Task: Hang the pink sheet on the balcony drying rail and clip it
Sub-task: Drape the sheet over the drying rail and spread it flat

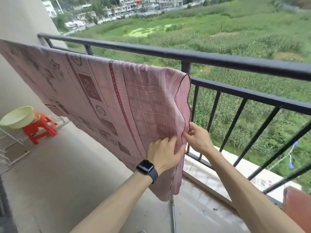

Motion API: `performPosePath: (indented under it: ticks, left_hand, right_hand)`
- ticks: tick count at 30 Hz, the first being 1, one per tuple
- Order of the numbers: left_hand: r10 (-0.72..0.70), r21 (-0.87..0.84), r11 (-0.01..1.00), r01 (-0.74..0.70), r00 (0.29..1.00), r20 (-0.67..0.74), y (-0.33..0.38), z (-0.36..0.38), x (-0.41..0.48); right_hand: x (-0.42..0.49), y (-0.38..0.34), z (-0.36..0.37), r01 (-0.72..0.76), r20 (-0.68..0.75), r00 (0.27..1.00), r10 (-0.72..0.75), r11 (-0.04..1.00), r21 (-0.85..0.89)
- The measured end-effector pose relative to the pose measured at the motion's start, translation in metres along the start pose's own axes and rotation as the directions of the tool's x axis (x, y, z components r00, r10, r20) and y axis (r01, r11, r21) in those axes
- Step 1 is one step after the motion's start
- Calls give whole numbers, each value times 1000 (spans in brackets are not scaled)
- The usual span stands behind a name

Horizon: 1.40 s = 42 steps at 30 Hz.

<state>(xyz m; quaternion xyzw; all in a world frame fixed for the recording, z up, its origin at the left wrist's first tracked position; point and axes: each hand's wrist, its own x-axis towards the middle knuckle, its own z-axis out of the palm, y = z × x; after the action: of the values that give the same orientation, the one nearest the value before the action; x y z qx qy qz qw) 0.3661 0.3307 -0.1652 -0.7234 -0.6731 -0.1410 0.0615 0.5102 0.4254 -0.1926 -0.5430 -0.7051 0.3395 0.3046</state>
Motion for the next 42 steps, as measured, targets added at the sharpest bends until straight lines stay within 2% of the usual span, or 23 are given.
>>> performPosePath:
  ticks: [2, 3, 4, 6, 8, 10, 12, 14, 16, 17, 19, 21, 23, 25, 27, 29, 33, 35, 37, 42]
  left_hand:
    - [-2, -56, 998, 0, 999, -42, -12, -13, 7]
    - [22, -81, 996, -34, 990, -142, -19, -24, 11]
    - [57, -92, 992, -87, 956, -288, -26, -38, 17]
    - [140, -65, 976, -207, 828, -544, -41, -67, 37]
    - [192, 11, 970, -243, 737, -649, -48, -103, 62]
    - [252, 79, 962, -260, 745, -618, -48, -137, 88]
    - [307, 103, 949, -296, 807, -504, -43, -158, 110]
    - [378, 92, 923, -373, 838, -394, -38, -167, 127]
    - [425, 61, 900, -432, 836, -346, -34, -166, 140]
    - [417, 26, 900, -435, 843, -339, -30, -165, 144]
    - [354, -102, 908, -406, 875, -331, -21, -161, 148]
    - [345, -113, 910, -398, 881, -323, -16, -159, 150]
    - [385, -114, 893, -435, 872, -303, -19, -160, 150]
    - [393, -182, 876, -447, 880, -268, -28, -164, 151]
    - [383, -216, 877, -429, 896, -225, -37, -168, 153]
    - [405, -208, 874, -440, 894, -190, -40, -169, 153]
    - [460, -156, 861, -484, 872, -165, -44, -172, 152]
    - [444, -150, 867, -476, 872, -205, -45, -172, 155]
    - [415, -177, 868, -465, 872, -259, -42, -171, 154]
    - [368, -172, 885, -433, 876, -311, -23, -162, 137]
  right_hand:
    - [6, -17, -15, -3, 38, 999, -1, 994, 105]
    - [9, -25, -23, 6, 42, 999, -14, 984, 178]
    - [11, -35, -30, 28, 32, 999, -37, 972, 235]
    - [12, -57, -41, 95, -14, 995, -95, 949, 300]
    - [13, -75, -45, 158, -114, 985, -128, 940, 302]
    - [8, -90, -47, 212, -302, 946, -121, 932, 292]
    - [3, -100, -49, 264, -428, 899, -93, 894, 361]
    - [-2, -108, -51, 230, -332, 939, -95, 888, 399]
    - [-3, -115, -52, 136, -139, 986, -93, 929, 343]
    - [-2, -118, -51, 106, -98, 992, -79, 943, 314]
    - [2, -121, -52, 107, -145, 987, -65, 946, 306]
    - [2, -121, -53, 96, -191, 981, -32, 937, 336]
    - [0, -119, -52, 21, -127, 991, 31, 923, 384]
    - [-3, -122, -51, -50, 8, 999, 51, 897, 439]
    - [-1, -124, -50, -70, 51, 997, 51, 853, 518]
    - [0, -127, -50, -43, 0, 999, 53, 803, 595]
    - [-3, -135, -54, 97, -112, 993, -35, 785, 612]
    - [-4, -137, -64, 190, -247, 968, -41, 763, 618]
    - [-4, -134, -74, 249, -321, 946, -43, 729, 638]
    - [-2, -127, -72, 275, -368, 926, -81, 814, 512]
